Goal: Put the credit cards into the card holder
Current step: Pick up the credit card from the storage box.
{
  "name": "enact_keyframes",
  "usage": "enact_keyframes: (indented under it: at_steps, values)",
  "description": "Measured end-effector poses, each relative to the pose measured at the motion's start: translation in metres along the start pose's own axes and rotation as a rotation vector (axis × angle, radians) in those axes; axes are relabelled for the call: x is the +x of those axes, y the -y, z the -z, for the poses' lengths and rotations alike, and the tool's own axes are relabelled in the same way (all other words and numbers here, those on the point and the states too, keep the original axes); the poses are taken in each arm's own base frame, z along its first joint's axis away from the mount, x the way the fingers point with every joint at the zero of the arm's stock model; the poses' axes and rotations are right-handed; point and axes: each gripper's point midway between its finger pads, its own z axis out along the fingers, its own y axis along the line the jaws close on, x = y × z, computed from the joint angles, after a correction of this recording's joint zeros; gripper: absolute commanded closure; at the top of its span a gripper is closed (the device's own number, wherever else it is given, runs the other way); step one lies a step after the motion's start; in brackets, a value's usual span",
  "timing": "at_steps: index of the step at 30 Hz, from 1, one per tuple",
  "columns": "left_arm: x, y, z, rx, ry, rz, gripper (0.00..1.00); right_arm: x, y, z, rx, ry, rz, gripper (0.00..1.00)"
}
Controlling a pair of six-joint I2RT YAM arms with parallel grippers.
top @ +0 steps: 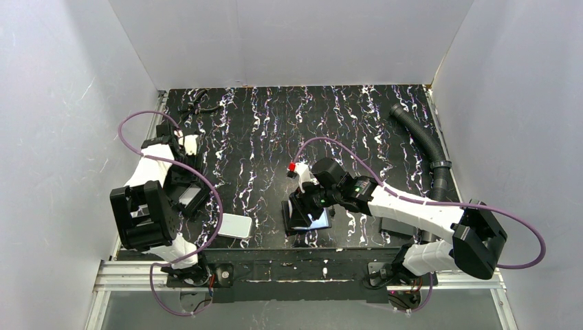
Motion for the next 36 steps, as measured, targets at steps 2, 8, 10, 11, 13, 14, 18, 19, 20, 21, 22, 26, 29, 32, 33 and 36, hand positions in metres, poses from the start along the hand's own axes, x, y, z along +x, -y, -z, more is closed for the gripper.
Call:
enact_keyframes:
  at_steps: [2, 8, 10, 11, 13, 14, 18, 19, 20, 21, 22, 26, 29, 32, 33, 36]
  values:
    - [0.000, 0.000, 0.001, -0.001, 0.004, -0.002, 0.60, 0.000, 0.000, 0.000, 0.000, 0.000, 0.000, 0.39]
    - [-0.001, 0.000, 0.003, -0.006, 0.008, -0.004, 0.72, 0.000, 0.000, 0.000, 0.000, 0.000, 0.000, 0.39]
    - [-0.001, -0.001, 0.003, -0.009, 0.009, -0.005, 0.75, 0.000, 0.000, 0.000, 0.000, 0.000, 0.000, 0.39]
    - [-0.001, -0.001, 0.004, -0.012, 0.011, -0.005, 0.76, 0.000, 0.000, 0.000, 0.000, 0.000, 0.000, 0.40]
    - [0.001, -0.001, 0.005, -0.013, 0.014, -0.006, 0.80, 0.000, 0.000, 0.000, -0.001, 0.000, 0.000, 0.40]
    - [0.001, -0.001, 0.005, -0.013, 0.015, -0.006, 0.84, 0.000, 0.000, 0.000, -0.001, 0.000, 0.000, 0.40]
    - [0.000, -0.003, 0.006, -0.026, 0.024, -0.012, 0.89, 0.000, -0.001, 0.000, -0.003, -0.001, 0.000, 0.40]
    - [0.000, -0.003, 0.007, -0.030, 0.026, -0.014, 0.89, 0.000, -0.001, 0.000, -0.003, -0.001, 0.000, 0.40]
    - [-0.001, -0.004, 0.008, -0.034, 0.029, -0.016, 0.90, 0.000, -0.001, 0.000, -0.004, -0.001, 0.000, 0.40]
    - [-0.001, -0.004, 0.009, -0.038, 0.033, -0.017, 0.90, 0.000, -0.001, 0.000, -0.003, -0.001, 0.000, 0.40]
    - [-0.001, -0.005, 0.011, -0.043, 0.037, -0.019, 0.91, 0.000, -0.001, 0.000, -0.004, -0.001, 0.000, 0.40]
    - [-0.002, -0.007, 0.017, -0.063, 0.057, -0.026, 0.92, 0.000, -0.001, 0.000, -0.004, -0.001, 0.000, 0.40]
    - [-0.004, -0.009, 0.021, -0.087, 0.070, -0.039, 0.92, 0.000, -0.001, 0.000, -0.007, -0.002, 0.000, 0.40]
    - [-0.005, -0.010, 0.026, -0.112, 0.082, -0.056, 0.93, 0.000, -0.001, 0.000, -0.007, -0.002, 0.000, 0.40]
    - [-0.005, -0.011, 0.029, -0.126, 0.088, -0.059, 0.94, 0.000, -0.001, 0.000, -0.007, -0.002, 0.000, 0.40]
    - [-0.006, -0.015, 0.037, -0.166, 0.107, -0.065, 0.96, 0.000, -0.001, 0.000, -0.007, -0.002, -0.001, 0.40]
